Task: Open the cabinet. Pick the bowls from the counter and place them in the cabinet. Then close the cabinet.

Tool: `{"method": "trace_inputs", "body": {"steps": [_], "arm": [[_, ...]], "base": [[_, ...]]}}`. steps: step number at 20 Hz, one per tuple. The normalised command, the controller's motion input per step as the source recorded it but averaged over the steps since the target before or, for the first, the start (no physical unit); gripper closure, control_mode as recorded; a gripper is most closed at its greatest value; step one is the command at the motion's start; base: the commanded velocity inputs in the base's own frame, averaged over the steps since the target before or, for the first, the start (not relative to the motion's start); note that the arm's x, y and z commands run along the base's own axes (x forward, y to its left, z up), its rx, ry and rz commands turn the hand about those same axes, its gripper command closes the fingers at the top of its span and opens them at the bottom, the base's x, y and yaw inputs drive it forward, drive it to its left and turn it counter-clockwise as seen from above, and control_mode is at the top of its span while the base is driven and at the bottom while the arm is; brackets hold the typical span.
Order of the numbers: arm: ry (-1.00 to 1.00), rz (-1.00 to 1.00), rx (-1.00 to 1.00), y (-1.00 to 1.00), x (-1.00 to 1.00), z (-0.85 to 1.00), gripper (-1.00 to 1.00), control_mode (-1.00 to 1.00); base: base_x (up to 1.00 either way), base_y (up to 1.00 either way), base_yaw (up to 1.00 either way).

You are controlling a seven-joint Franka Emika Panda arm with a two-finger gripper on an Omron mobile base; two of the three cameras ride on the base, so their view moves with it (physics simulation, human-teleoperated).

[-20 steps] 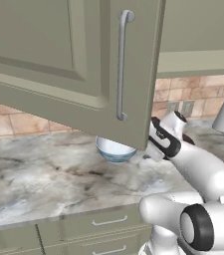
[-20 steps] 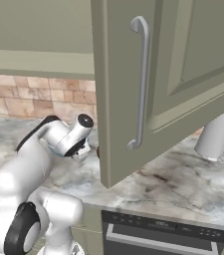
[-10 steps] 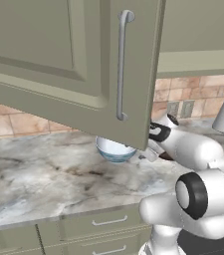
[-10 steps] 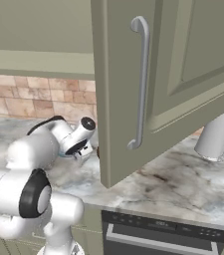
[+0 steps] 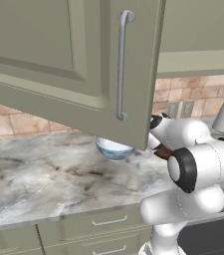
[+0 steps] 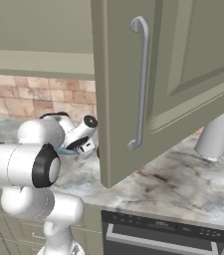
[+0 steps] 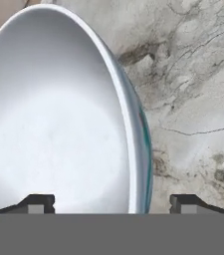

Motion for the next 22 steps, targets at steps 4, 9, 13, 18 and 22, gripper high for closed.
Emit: {"method": "trace_inputs", "body": {"steps": [4,9,13,18,22], "arm": [[0.03,0.0,0.05,0.05,-0.18,-0.3,1.0,-1.0],[0.01,0.0,0.05,0.02,-0.53,-0.47,1.0,-1.0],[-0.03,-0.03,0.04,-0.07,-0.42,-0.07,1.0,-1.0],[0.01,-0.06,0.07,-0.14,-0.18,0.88,1.0,-1.0],[0.12,-0.01,0.06,-0.41,-0.1,0.83,1.0,-1.0]], "base": [[0.0,0.0,0.0],[0.0,0.0,0.0],[0.0,0.0,0.0],[0.0,0.0,0.0],[0.0,0.0,0.0]]}}
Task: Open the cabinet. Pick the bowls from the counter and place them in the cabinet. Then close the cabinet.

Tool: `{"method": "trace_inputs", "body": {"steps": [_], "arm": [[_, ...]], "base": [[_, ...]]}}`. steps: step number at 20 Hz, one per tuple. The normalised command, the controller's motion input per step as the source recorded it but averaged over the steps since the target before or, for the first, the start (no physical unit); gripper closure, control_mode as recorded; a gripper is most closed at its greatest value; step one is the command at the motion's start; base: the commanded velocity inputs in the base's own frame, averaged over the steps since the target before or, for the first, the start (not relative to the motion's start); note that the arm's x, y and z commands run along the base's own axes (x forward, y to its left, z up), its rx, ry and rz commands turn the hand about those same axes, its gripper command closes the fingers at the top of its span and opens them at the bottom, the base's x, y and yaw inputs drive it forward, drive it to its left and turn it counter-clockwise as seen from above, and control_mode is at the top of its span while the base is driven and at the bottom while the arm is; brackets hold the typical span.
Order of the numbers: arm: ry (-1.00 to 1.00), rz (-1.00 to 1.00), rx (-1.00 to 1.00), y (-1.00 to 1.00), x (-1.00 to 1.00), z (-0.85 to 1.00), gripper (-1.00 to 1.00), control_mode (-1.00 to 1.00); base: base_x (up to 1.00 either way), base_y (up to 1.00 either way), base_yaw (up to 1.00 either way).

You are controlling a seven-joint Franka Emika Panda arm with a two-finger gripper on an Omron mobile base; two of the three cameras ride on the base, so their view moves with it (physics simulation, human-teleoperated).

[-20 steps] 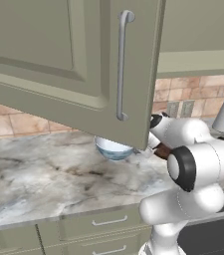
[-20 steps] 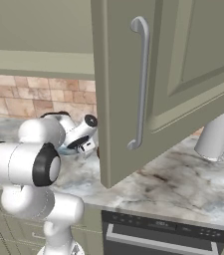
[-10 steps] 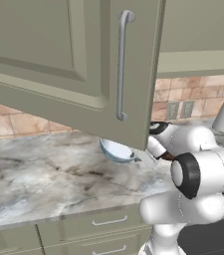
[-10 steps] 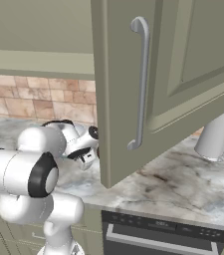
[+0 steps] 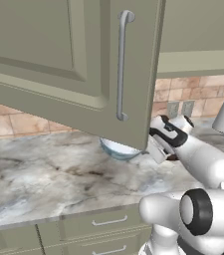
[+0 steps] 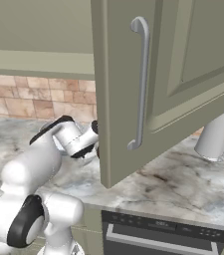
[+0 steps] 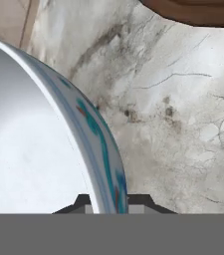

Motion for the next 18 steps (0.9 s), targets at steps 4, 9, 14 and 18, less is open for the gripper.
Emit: {"method": "trace_inputs", "body": {"steps": [4,9,14,18], "arm": [[0.09,-0.01,0.05,-0.4,-0.27,0.65,1.0,-1.0],[0.02,-0.03,0.05,-0.36,-0.35,0.56,1.0,-1.0],[0.0,-0.02,0.06,-0.16,-0.33,0.71,1.0,-1.0],[0.0,-0.04,0.0,0.0,-0.1,0.47,1.0,-1.0]], "base": [[0.0,0.0,0.0],[0.0,0.0,0.0],[0.0,0.0,0.0],[0.0,0.0,0.0]]}}
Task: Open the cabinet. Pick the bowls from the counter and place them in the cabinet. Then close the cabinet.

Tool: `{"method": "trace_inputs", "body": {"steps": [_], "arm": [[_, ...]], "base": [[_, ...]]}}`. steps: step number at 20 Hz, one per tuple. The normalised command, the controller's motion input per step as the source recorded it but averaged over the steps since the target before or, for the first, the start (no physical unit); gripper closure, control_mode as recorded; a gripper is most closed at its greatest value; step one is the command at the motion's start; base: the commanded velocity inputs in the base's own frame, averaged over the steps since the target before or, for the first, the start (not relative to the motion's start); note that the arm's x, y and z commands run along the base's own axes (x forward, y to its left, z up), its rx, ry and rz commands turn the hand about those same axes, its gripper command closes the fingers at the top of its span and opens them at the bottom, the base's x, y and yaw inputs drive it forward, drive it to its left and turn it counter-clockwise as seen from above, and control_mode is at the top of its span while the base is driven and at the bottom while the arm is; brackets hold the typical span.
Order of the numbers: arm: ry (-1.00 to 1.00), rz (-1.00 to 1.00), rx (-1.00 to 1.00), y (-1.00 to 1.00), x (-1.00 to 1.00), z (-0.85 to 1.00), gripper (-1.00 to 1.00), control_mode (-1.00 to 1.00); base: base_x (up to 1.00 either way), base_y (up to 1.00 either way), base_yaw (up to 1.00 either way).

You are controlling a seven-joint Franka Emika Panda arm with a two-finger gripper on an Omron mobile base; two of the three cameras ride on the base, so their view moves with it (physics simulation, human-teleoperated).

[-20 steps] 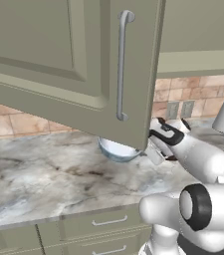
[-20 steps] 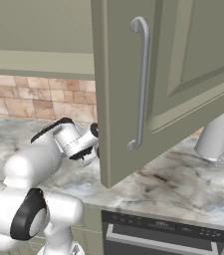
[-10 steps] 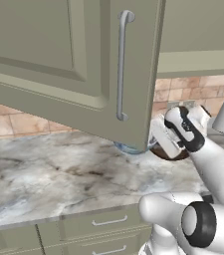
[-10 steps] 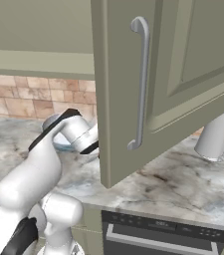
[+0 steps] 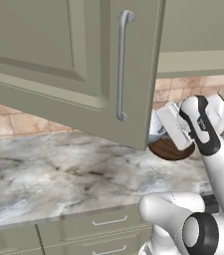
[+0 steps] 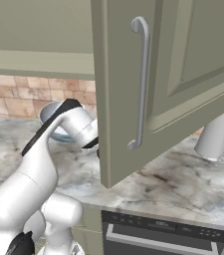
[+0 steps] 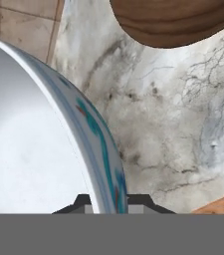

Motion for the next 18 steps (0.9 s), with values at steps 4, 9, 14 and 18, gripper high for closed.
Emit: {"method": "trace_inputs", "body": {"steps": [4,9,14,18], "arm": [[0.0,-0.08,0.0,0.0,0.0,0.47,1.0,-1.0],[-0.01,-0.08,0.01,0.0,0.0,0.53,1.0,-1.0],[-0.05,-0.03,0.02,0.0,0.0,0.65,1.0,-1.0],[-0.07,0.0,0.0,0.0,0.0,0.76,1.0,-1.0]], "base": [[0.0,0.0,0.0],[0.0,0.0,0.0],[0.0,0.0,0.0],[0.0,0.0,0.0]]}}
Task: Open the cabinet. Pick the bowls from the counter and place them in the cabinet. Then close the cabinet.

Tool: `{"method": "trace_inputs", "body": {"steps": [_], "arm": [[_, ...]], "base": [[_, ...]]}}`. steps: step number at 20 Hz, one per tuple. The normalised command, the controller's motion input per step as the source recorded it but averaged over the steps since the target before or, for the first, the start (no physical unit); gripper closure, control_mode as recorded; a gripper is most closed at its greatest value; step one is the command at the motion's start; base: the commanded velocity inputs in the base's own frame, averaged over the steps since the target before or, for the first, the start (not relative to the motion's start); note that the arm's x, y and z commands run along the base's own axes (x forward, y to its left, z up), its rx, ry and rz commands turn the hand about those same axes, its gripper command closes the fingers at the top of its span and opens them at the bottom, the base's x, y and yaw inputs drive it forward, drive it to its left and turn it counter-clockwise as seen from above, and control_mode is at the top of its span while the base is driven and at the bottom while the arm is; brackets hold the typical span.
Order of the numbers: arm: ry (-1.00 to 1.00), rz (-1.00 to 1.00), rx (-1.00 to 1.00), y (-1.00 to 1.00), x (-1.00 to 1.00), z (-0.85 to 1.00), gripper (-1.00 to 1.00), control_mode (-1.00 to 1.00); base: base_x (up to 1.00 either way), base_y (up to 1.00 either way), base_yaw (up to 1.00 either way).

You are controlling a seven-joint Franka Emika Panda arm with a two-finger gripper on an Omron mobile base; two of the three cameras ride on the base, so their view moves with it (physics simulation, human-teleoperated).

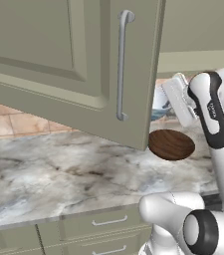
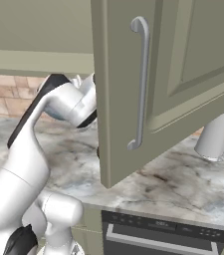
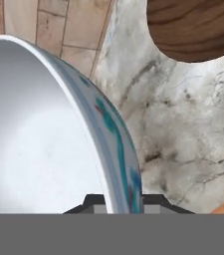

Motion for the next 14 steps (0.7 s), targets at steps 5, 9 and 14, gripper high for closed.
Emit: {"method": "trace_inputs", "body": {"steps": [5,9,14], "arm": [[-0.1,0.0,0.0,0.04,0.12,0.74,1.0,-1.0],[-0.11,0.0,0.01,0.04,-0.18,0.49,1.0,-1.0],[-0.12,0.0,0.0,-0.25,-1.0,-0.5,1.0,-1.0]], "base": [[0.0,0.0,0.0],[0.0,0.0,0.0],[0.0,0.0,0.0]]}}
